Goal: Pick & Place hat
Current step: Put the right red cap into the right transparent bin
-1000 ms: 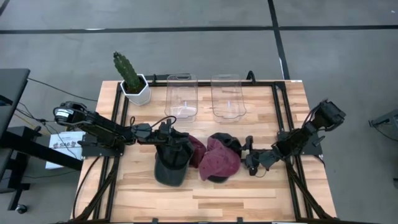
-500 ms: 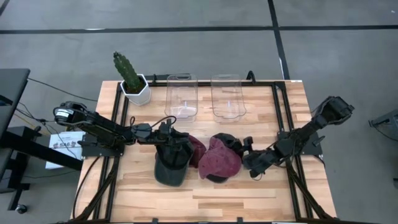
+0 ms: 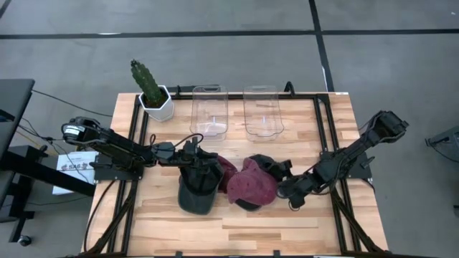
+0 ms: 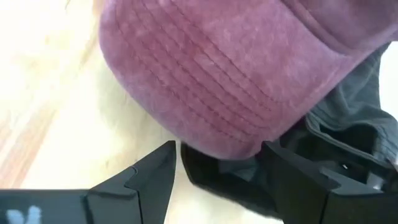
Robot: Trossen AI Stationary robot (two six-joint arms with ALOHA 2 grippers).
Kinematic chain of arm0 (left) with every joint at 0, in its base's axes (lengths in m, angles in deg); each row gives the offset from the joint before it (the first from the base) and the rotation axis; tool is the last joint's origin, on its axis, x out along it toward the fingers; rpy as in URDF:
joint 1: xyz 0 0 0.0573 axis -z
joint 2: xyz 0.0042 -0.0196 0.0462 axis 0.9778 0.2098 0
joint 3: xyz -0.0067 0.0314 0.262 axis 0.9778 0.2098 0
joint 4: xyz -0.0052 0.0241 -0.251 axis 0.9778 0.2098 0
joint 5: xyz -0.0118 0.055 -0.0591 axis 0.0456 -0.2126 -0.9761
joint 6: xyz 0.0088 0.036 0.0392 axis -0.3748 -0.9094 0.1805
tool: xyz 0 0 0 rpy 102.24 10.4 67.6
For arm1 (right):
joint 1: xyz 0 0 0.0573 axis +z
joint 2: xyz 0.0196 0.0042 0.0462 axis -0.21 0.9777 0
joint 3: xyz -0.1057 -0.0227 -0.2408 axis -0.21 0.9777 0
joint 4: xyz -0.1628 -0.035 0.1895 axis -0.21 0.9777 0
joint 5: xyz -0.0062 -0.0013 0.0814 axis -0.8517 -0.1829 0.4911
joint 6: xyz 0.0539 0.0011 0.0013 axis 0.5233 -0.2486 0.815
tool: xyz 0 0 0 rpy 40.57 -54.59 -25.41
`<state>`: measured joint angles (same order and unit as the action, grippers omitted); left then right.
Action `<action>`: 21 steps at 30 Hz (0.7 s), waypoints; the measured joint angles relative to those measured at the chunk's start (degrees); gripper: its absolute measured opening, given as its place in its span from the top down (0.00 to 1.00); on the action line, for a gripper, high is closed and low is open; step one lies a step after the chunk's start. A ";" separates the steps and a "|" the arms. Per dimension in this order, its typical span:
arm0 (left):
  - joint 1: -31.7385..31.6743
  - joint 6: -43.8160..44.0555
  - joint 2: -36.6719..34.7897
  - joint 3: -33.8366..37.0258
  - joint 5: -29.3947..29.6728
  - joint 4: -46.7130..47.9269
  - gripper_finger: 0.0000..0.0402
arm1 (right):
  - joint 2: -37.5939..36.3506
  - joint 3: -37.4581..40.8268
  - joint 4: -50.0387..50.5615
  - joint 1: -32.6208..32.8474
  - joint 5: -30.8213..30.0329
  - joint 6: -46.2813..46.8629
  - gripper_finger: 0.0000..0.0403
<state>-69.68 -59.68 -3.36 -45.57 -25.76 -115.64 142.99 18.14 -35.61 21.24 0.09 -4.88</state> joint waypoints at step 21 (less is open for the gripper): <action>0.00 0.00 0.00 0.00 -0.01 0.00 0.70 | -0.05 -18.02 21.67 -2.94 -5.49 -8.04 0.44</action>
<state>-69.68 -59.68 -3.36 -45.57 -25.77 -115.64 142.94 0.12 -13.94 18.31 -5.40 -12.91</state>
